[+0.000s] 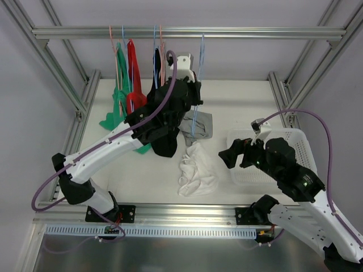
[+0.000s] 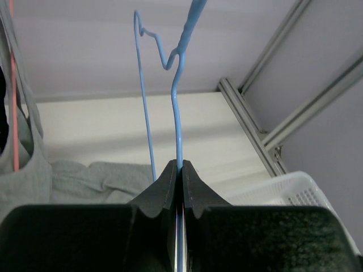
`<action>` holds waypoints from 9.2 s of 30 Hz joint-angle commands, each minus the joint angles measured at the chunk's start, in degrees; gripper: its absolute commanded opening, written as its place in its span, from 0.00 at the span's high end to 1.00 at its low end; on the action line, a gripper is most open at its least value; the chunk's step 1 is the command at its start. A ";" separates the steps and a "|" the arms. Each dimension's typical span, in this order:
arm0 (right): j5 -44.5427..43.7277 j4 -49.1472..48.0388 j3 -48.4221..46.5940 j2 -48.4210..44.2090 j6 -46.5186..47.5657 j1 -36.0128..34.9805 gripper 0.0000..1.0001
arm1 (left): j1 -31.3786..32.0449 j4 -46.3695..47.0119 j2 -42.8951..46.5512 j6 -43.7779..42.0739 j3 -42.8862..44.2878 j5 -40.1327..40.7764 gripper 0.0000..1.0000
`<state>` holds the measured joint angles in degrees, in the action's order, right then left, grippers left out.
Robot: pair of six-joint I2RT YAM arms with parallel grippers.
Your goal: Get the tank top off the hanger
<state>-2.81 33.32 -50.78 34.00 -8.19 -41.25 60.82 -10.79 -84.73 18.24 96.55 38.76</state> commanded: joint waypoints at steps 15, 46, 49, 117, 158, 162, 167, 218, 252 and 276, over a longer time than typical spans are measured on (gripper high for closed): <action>-1.50 -2.73 0.07 4.23 0.71 -0.14 0.01 | -11.77 -5.47 -19.33 -0.84 23.95 -8.79 1.00; -2.99 -12.75 -4.85 58.19 4.94 -12.27 0.01 | -4.39 -5.65 33.03 1.28 -28.07 -7.55 0.01; -3.08 -14.86 -4.33 61.45 4.14 -13.32 0.18 | -3.87 -6.70 39.80 -0.04 -30.89 -9.84 0.01; 41.65 -7.57 0.69 1.07 -5.35 55.58 0.01 | -18.01 -28.94 -11.86 -11.74 32.38 -6.59 0.19; 43.06 -9.15 0.60 2.13 -5.70 54.26 0.01 | -22.06 -28.59 -21.70 -12.97 38.97 -6.86 0.29; 43.33 -9.24 0.51 1.95 -5.88 54.09 0.01 | -22.76 -28.50 -23.37 -11.83 38.97 -6.33 0.31; 43.50 -9.15 0.51 1.60 -5.70 54.00 0.01 | -23.55 -28.50 -24.87 -11.21 38.36 -6.07 0.41; 45.65 -23.88 10.68 0.10 -1.04 23.81 0.14 | 7.03 -20.85 35.50 15.06 -37.46 -15.62 1.00; -14.07 -14.18 -1.23 12.40 8.36 7.93 1.00 | 10.90 -19.18 41.40 9.47 -36.88 -37.60 1.00; 36.65 -5.92 -15.31 1.68 4.40 12.95 1.00 | 10.99 68.66 25.86 -22.08 -38.90 -34.38 1.00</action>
<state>29.45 25.69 -64.97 34.92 -3.90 -28.69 71.33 33.74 -54.70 3.38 55.46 0.38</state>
